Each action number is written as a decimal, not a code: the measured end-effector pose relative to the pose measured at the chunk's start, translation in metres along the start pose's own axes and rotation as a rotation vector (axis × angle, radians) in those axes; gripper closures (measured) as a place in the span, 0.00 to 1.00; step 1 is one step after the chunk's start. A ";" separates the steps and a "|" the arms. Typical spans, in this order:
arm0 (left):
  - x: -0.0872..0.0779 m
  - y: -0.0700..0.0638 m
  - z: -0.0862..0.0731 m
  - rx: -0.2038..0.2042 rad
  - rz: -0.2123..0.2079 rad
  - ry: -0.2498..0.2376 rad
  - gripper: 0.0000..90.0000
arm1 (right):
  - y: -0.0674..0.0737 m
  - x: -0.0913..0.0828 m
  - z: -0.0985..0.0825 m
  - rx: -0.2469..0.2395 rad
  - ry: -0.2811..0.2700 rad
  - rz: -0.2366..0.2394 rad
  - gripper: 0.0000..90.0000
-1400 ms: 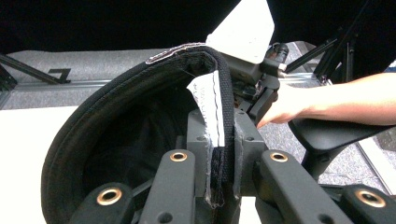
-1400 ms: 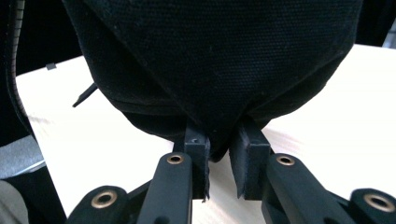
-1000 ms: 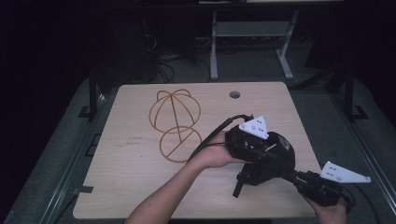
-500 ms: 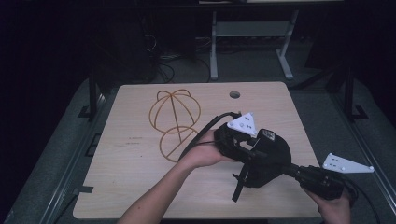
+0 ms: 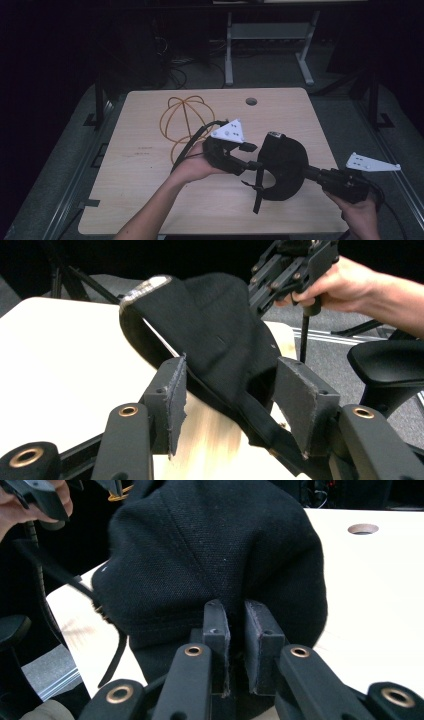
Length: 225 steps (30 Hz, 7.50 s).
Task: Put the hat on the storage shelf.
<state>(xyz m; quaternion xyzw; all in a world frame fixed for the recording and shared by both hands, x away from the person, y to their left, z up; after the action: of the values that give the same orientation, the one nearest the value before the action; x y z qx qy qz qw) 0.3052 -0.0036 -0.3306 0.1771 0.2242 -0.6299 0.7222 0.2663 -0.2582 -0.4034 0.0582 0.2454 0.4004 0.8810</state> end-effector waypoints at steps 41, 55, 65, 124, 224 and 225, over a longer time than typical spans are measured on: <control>-0.035 -0.004 -0.094 -0.032 0.122 0.025 0.43 | -0.004 -0.006 0.070 -0.074 -0.004 -0.067 0.90; -0.028 -0.005 -0.122 -0.036 0.121 0.055 0.38 | 0.002 0.010 0.116 -0.111 0.003 -0.048 0.90; -0.013 -0.012 -0.134 -0.030 0.105 0.090 0.33 | 0.019 0.037 0.153 -0.154 0.010 -0.006 0.90; -0.004 -0.021 -0.146 0.035 0.071 0.142 0.31 | 0.126 0.200 0.265 -0.289 0.157 0.179 0.90; 0.000 -0.014 -0.155 -0.019 0.098 0.145 0.24 | 0.008 0.088 0.158 -0.082 0.160 0.019 0.19; 0.000 -0.014 -0.155 -0.021 0.098 0.144 0.24 | 0.007 0.087 0.157 -0.083 0.160 0.017 0.19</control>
<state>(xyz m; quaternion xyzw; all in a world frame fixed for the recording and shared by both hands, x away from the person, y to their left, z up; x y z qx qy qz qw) 0.2755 0.0777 -0.4595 0.2251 0.2734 -0.5771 0.7359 0.3852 -0.1747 -0.2979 -0.0085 0.2978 0.4212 0.8566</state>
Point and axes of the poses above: each handheld gripper's, and its own axes: x roughly forward along the jaws, z roughly out of its top, y roughly to its left, the point moved 6 cm from there along x, roughly forward along the jaws, and after that the axes turned 1 degree about y, right-handed, at the moved point
